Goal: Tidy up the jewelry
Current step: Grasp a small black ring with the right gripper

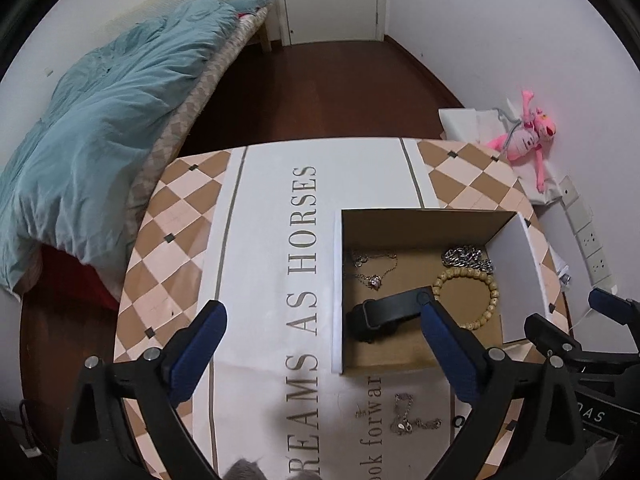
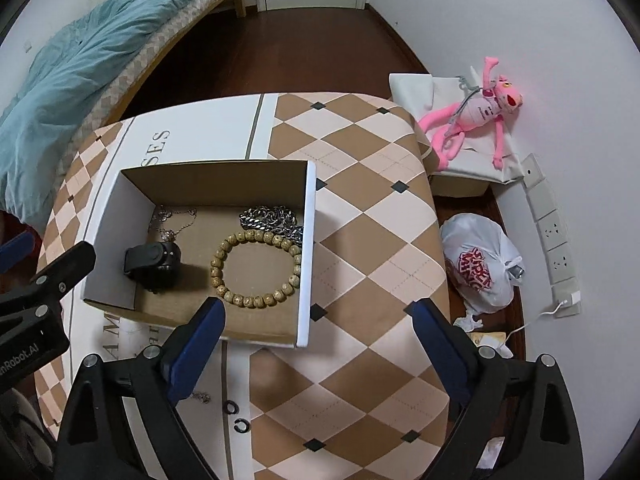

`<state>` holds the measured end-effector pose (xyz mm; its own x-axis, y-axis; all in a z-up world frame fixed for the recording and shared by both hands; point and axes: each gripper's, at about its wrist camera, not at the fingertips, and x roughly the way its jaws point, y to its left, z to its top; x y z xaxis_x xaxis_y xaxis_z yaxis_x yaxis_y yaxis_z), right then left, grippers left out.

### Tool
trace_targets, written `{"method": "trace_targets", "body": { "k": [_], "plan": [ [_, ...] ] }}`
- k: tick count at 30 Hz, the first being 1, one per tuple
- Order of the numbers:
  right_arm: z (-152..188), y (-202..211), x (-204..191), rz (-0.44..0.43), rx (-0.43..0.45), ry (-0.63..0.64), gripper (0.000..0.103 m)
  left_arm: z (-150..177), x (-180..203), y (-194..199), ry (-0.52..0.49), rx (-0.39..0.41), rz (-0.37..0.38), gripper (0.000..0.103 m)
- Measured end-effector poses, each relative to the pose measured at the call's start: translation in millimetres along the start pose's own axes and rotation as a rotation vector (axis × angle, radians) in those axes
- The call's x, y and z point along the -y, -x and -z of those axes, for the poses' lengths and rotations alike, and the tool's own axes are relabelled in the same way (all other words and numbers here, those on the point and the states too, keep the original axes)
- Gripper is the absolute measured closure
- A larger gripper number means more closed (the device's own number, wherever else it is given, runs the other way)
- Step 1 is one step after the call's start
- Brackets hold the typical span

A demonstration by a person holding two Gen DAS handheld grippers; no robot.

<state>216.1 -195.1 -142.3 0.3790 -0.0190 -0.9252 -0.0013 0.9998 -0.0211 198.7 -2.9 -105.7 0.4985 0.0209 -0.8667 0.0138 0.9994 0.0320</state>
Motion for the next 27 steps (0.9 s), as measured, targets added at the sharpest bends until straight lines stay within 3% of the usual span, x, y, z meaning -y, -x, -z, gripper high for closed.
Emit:
{"method": "trace_targets", "body": {
  "k": [11,18,23,27],
  "plan": [
    [21.6,71.1,3.2,0.035,0.159,-0.026,0.007,18.8,1.7,63.5,0.008,0.130,-0.023,0.004],
    [34.2,117.3,9.6,0.039,0.249,-0.046,0.007,27.9,2.0,100.6,0.026,0.176,0.006,0.004],
    [43.1,141.3,13.8,0.014,0.286,-0.062,0.007,32.1,1.5,118.6,0.034,0.199,0.009,0.004],
    [52.8,137.3,15.3,-0.009,0.263,-0.073,0.007,42.6,0.2,116.9,0.037,0.198,-0.032,0.004]
  ]
}}
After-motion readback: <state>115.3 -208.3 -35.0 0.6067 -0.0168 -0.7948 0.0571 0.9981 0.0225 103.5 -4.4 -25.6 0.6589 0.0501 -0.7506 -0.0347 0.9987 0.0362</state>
